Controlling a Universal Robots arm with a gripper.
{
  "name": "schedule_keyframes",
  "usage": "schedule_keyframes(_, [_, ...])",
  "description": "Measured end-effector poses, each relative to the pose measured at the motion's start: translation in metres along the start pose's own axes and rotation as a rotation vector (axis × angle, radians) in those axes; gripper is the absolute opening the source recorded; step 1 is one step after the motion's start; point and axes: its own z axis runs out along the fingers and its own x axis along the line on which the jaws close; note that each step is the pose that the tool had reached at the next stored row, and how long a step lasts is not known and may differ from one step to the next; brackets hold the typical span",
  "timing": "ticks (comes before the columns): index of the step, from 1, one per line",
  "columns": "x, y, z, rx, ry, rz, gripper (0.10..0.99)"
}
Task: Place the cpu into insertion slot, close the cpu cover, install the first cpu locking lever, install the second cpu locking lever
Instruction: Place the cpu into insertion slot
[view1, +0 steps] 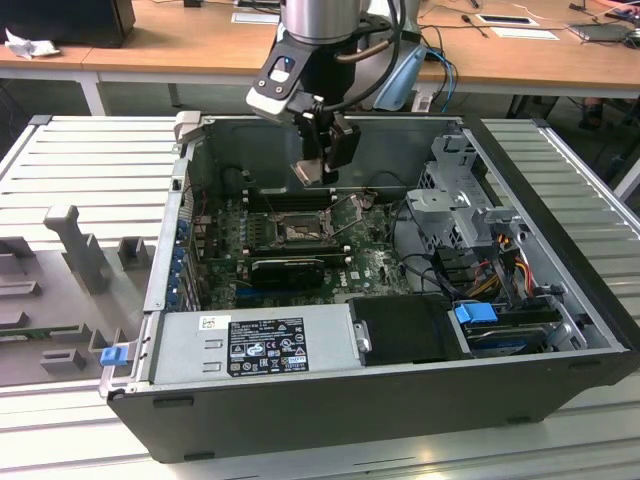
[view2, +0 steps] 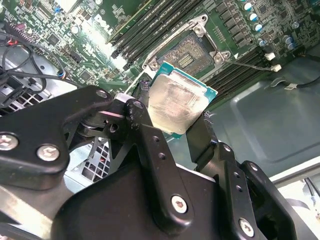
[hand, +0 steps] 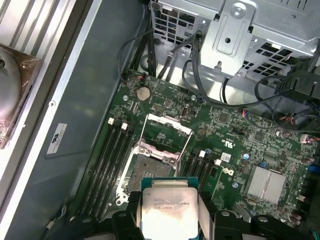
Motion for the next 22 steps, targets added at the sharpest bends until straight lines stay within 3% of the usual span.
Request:
schedule_keyframes(12, [-0.0002, -0.0006, 0.0068, 0.000, -0.0016, 0.016, 0.541])
schedule_keyframes(22, [-0.0002, -0.0007, 0.0080, -0.002, -0.0076, 0.088, 0.541])
